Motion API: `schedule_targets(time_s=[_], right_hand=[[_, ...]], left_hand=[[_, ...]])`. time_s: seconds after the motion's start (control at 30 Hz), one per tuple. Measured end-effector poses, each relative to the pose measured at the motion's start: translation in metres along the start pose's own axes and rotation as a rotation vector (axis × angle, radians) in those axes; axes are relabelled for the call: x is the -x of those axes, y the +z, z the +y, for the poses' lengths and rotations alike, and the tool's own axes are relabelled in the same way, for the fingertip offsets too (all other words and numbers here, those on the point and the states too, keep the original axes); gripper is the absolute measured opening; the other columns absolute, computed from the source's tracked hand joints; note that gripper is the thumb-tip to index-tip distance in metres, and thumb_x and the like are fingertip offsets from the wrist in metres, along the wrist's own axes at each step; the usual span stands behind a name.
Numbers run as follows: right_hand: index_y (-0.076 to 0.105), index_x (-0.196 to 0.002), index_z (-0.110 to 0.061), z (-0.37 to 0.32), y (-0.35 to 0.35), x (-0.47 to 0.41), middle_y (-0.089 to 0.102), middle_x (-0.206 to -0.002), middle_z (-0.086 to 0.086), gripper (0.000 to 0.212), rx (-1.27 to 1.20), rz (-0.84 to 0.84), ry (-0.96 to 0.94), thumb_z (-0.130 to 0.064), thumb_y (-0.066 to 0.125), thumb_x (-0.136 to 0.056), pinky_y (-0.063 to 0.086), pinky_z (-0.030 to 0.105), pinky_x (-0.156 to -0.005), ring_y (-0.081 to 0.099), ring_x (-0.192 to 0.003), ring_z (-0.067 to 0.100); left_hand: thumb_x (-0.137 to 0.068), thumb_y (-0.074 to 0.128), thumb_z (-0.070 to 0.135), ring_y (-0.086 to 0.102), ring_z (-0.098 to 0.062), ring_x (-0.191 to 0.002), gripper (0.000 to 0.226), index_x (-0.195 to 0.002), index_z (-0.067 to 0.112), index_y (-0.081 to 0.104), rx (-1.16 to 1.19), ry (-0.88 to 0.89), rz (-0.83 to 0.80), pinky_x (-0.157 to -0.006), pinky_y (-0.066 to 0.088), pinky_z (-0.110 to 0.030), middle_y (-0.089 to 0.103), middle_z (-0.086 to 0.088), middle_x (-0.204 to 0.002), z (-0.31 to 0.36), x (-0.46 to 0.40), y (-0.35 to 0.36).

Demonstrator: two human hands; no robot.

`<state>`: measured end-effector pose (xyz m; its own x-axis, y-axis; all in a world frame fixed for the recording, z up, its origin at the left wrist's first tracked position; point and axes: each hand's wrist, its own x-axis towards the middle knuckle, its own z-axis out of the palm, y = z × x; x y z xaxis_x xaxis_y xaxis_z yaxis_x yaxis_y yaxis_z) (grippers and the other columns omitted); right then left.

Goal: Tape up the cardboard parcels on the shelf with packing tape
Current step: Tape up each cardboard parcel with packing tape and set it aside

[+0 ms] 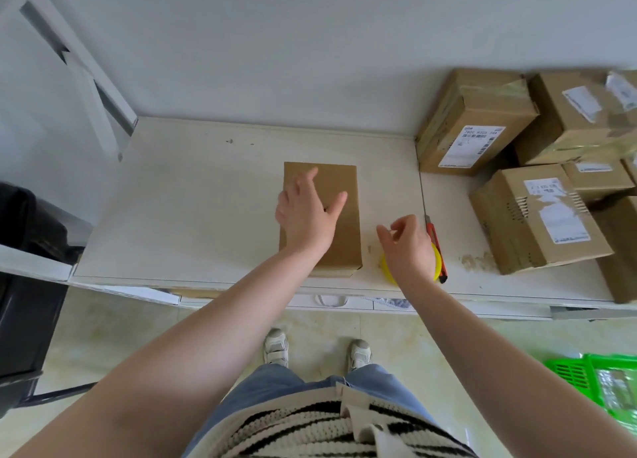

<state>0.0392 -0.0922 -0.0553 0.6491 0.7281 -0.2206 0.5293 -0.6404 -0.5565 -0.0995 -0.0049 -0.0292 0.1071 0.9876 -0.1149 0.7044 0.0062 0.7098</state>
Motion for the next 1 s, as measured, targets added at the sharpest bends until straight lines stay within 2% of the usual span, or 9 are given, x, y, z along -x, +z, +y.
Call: schedule_targets(time_s=[0.17,0.23,0.3,0.37,0.53,0.73,0.9,0.97,1.0], right_hand=[[0.052,-0.110,-0.016,0.039,0.003,0.004,0.063,-0.108,-0.001,0.051,0.357,-0.079,0.029,-0.061,0.057,-0.087,0.034,0.038,-0.101,0.056,-0.112,0.023],[0.057,-0.102,-0.020,0.044,0.003,0.004,0.065,-0.093,-0.005,0.041,0.465,-0.139,-0.011,-0.059,0.056,-0.088,0.034,0.037,-0.101,0.060,-0.098,0.020],[0.055,-0.081,-0.022,0.042,-0.001,0.003,0.057,-0.069,-0.006,0.028,0.494,-0.174,-0.048,-0.047,0.058,-0.093,0.043,0.033,-0.083,0.058,-0.074,0.021],[0.051,-0.075,-0.018,0.035,-0.006,0.000,0.053,-0.065,-0.002,0.025,0.439,-0.160,-0.042,-0.032,0.056,-0.095,0.040,0.028,-0.059,0.052,-0.065,0.023],[0.063,-0.114,-0.011,0.002,-0.039,-0.015,0.068,-0.097,0.009,0.022,0.065,-0.087,-0.119,-0.024,0.053,-0.099,0.051,0.039,-0.076,0.061,-0.090,0.032],[0.065,-0.113,-0.012,-0.047,-0.057,-0.020,0.062,-0.091,-0.005,0.020,-0.142,-0.106,-0.370,-0.021,0.056,-0.097,0.043,0.030,-0.074,0.057,-0.087,0.018],[0.065,-0.111,-0.017,-0.063,-0.057,-0.020,0.063,-0.090,-0.007,0.018,-0.181,-0.155,-0.473,-0.016,0.054,-0.097,0.037,0.012,-0.065,0.055,-0.083,0.012],[0.065,-0.112,-0.017,-0.067,-0.055,-0.019,0.065,-0.094,-0.006,0.020,-0.190,-0.212,-0.531,-0.013,0.052,-0.097,0.041,0.016,-0.071,0.057,-0.086,0.013],[0.065,-0.113,-0.017,-0.069,-0.054,-0.019,0.066,-0.096,-0.005,0.021,-0.196,-0.237,-0.553,-0.012,0.051,-0.097,0.043,0.020,-0.075,0.058,-0.088,0.013]], left_hand=[[-0.092,0.055,0.055,0.023,-0.026,-0.143,0.069,-0.150,0.024,0.031,-0.195,0.061,0.024,-0.113,0.014,-0.044,0.022,-0.005,-0.159,0.007,0.014,0.023],[-0.092,0.055,0.054,0.025,-0.027,-0.142,0.068,-0.149,0.024,0.033,-0.222,0.075,0.012,-0.115,0.014,-0.045,0.024,-0.005,-0.158,0.002,0.016,0.027],[-0.093,0.056,0.051,0.026,-0.027,-0.142,0.064,-0.147,0.023,0.036,-0.224,0.092,0.004,-0.115,0.015,-0.046,0.026,-0.005,-0.157,-0.001,0.017,0.028],[-0.095,0.058,0.044,0.026,-0.027,-0.142,0.056,-0.144,0.022,0.042,-0.180,0.149,-0.009,-0.115,0.016,-0.044,0.030,-0.003,-0.156,0.000,0.017,0.027],[-0.096,0.062,0.027,0.034,-0.021,-0.140,0.053,-0.145,0.016,0.045,0.101,0.329,-0.194,-0.114,0.027,-0.031,0.041,-0.004,-0.151,0.013,0.010,0.021],[-0.091,0.070,0.019,0.062,-0.015,-0.108,0.045,-0.134,0.013,0.058,0.308,0.329,-0.162,-0.096,0.050,-0.026,0.059,-0.006,-0.124,0.026,-0.003,0.002],[-0.094,0.065,0.024,0.059,0.003,-0.097,0.040,-0.133,0.017,0.058,0.429,0.242,-0.071,-0.084,0.044,-0.005,0.055,0.002,-0.122,0.023,-0.010,-0.021],[-0.097,0.062,0.032,0.061,-0.005,-0.100,0.040,-0.134,0.019,0.058,0.467,0.115,-0.125,-0.091,0.046,-0.010,0.059,0.001,-0.125,0.019,-0.019,-0.030],[-0.093,0.064,0.036,0.064,-0.011,-0.102,0.039,-0.129,0.021,0.063,0.512,0.062,-0.150,-0.097,0.050,-0.023,0.064,0.001,-0.122,0.016,-0.023,-0.034]])
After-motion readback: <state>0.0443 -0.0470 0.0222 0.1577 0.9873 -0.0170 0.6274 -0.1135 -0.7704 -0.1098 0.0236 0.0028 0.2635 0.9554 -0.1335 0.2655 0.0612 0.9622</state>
